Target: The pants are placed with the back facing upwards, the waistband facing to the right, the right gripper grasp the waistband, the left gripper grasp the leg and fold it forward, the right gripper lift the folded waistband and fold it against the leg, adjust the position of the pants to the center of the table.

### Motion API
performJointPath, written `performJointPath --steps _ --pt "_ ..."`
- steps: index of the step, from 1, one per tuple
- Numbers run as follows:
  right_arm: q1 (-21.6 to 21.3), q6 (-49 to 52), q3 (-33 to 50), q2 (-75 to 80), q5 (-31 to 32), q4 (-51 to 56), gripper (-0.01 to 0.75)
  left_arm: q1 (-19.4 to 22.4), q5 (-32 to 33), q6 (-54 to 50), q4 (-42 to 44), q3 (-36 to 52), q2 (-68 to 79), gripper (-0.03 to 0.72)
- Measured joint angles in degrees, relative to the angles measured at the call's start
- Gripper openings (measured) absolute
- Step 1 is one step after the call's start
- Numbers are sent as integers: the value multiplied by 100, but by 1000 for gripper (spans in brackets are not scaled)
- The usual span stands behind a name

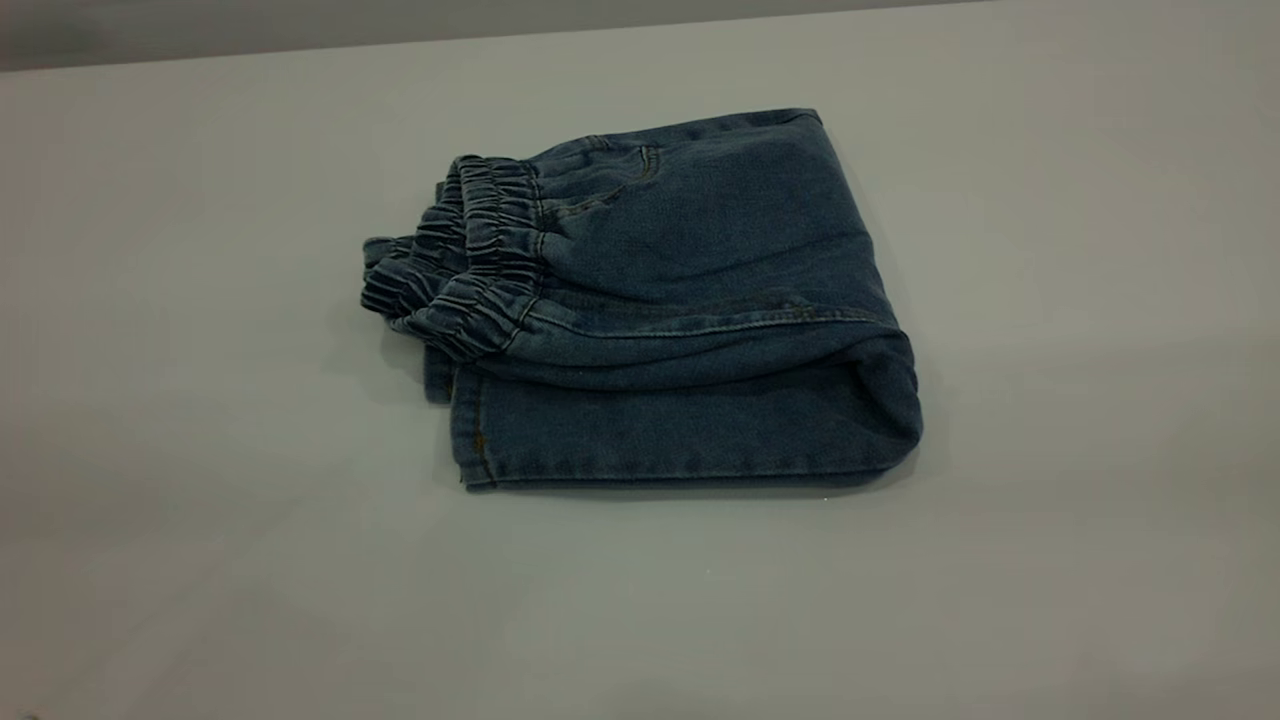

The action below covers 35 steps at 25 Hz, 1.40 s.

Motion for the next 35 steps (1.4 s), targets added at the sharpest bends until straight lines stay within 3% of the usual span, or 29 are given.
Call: performJointPath --steps 8,27,31,35 --pt "-164 0 0 0 0 0 167 0 371 21 335 113 -7 239" --pt "-164 0 0 0 -4 0 191 32 282 33 275 112 -855 239" --pt "-164 0 0 0 -4 0 191 441 282 33 275 112 -1142 240" --pt "-164 0 0 0 -4 0 193 1257 282 33 275 112 -1442 240"
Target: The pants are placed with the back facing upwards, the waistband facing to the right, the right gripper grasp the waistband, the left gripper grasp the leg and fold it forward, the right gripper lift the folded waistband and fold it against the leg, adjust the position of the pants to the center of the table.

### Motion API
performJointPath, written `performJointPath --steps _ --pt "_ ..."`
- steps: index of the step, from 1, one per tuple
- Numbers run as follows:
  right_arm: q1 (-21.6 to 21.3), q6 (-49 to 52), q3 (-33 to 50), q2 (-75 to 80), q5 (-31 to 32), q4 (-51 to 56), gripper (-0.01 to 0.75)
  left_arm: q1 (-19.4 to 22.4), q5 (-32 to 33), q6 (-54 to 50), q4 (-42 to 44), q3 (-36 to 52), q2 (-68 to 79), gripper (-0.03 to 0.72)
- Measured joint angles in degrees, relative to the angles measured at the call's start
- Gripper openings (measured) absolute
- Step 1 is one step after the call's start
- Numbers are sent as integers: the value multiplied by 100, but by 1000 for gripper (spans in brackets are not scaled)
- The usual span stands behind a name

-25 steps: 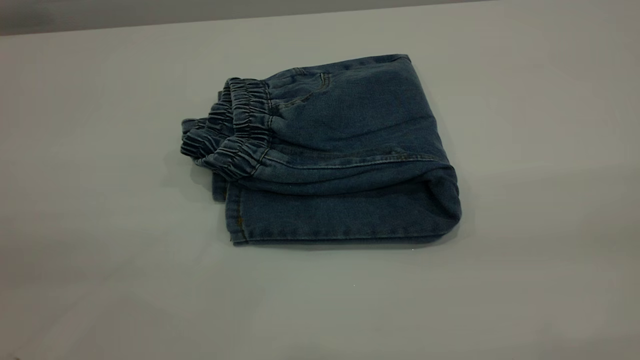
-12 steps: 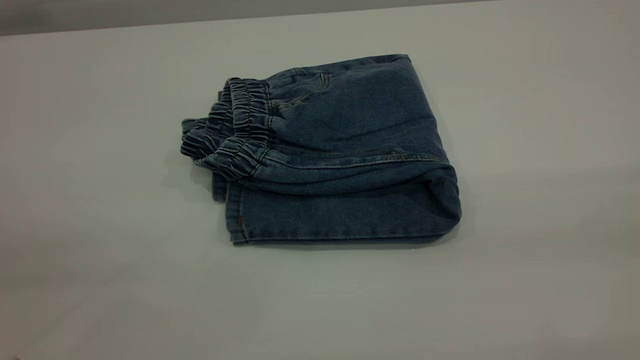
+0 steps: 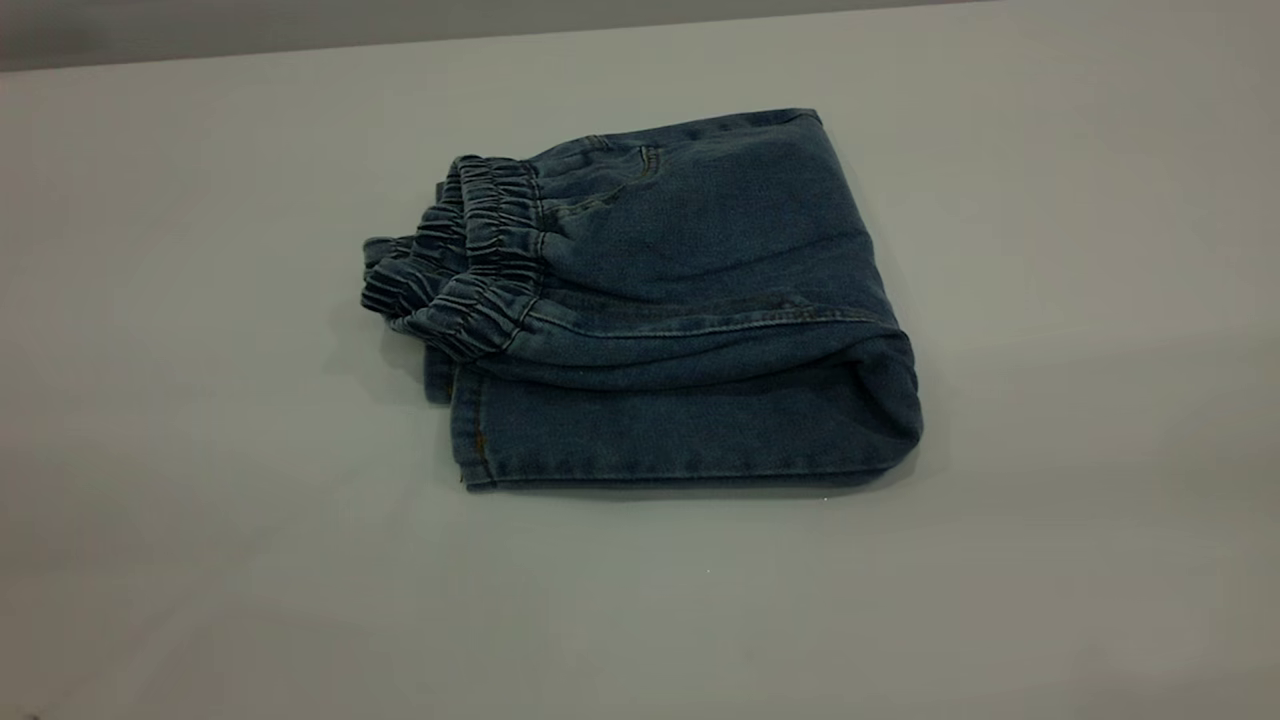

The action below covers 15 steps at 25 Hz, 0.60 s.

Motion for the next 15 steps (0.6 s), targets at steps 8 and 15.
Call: performJointPath --steps 8,15 --pt "12 0 0 0 0 0 195 813 0 0 0 0 -495 240" --pt "149 0 0 0 0 33 199 813 0 1 0 0 -808 240"
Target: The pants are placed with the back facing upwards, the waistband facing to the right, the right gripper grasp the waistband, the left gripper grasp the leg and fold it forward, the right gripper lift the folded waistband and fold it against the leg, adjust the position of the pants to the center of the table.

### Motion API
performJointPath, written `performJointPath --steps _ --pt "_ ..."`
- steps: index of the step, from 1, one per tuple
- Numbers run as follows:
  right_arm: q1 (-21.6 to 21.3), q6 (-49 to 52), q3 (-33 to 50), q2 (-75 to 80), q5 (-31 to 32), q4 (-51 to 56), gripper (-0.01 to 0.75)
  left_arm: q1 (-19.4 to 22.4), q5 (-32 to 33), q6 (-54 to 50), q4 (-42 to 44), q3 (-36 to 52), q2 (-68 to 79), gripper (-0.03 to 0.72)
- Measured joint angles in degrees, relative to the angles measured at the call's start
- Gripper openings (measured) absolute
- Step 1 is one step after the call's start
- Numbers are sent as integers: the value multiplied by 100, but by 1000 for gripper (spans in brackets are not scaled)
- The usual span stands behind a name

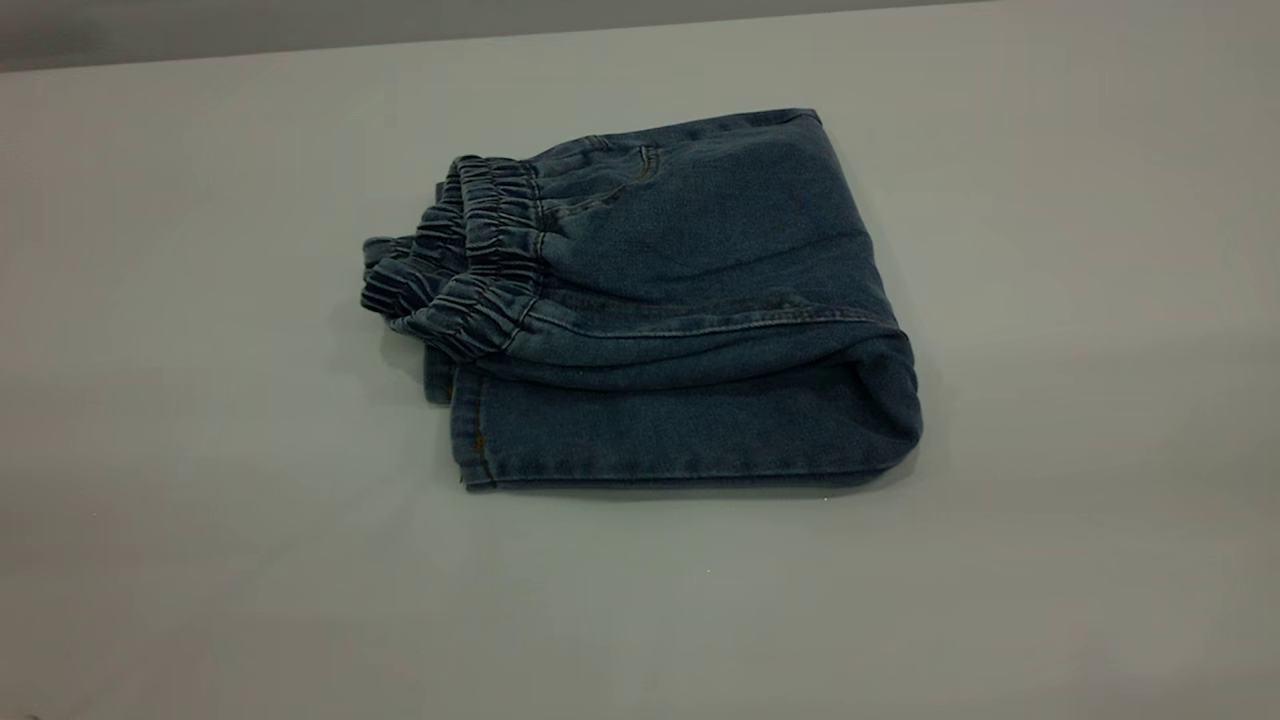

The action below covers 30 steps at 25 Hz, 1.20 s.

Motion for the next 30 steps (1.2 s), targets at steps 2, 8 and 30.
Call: performJointPath --steps 2,8,30 --pt "48 0 0 0 0 8 202 0 4 5 0 -6 -84 240" --pt "48 0 0 0 31 20 207 0 4 5 -6 -11 -79 240" --pt "41 0 0 0 62 36 229 -14 6 5 -6 -11 -72 240"
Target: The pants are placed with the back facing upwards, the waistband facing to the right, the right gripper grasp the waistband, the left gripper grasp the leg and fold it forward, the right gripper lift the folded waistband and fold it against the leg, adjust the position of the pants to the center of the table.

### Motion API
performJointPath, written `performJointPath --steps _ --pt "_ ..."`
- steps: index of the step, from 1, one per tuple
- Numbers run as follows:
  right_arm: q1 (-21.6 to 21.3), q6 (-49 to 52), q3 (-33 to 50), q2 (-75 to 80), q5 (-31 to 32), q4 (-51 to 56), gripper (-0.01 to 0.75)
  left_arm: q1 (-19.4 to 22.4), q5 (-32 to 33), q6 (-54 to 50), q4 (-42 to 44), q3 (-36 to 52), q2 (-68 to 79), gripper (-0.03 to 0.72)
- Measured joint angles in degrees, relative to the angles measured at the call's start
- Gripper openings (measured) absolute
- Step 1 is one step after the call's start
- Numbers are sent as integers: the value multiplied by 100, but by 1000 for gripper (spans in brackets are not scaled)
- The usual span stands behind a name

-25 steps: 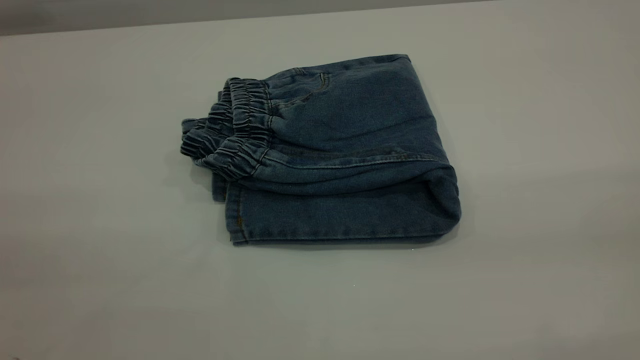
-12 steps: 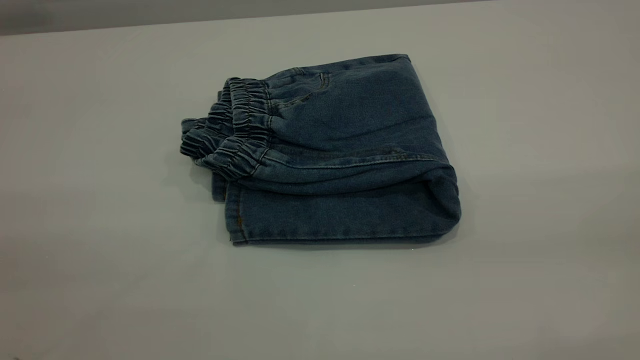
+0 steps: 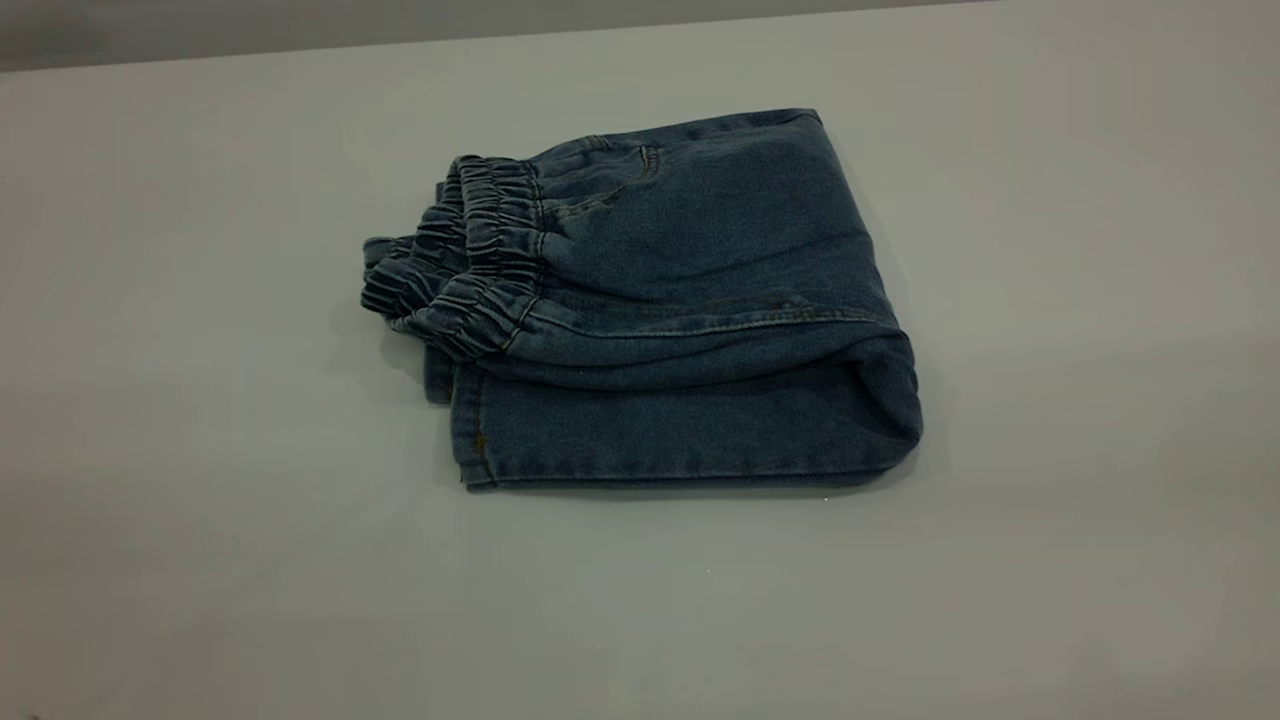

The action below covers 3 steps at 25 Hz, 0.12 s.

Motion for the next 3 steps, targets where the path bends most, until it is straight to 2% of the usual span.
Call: performJointPath --steps 3 --pt "0 0 0 0 0 0 232 0 0 0 0 0 0 240"
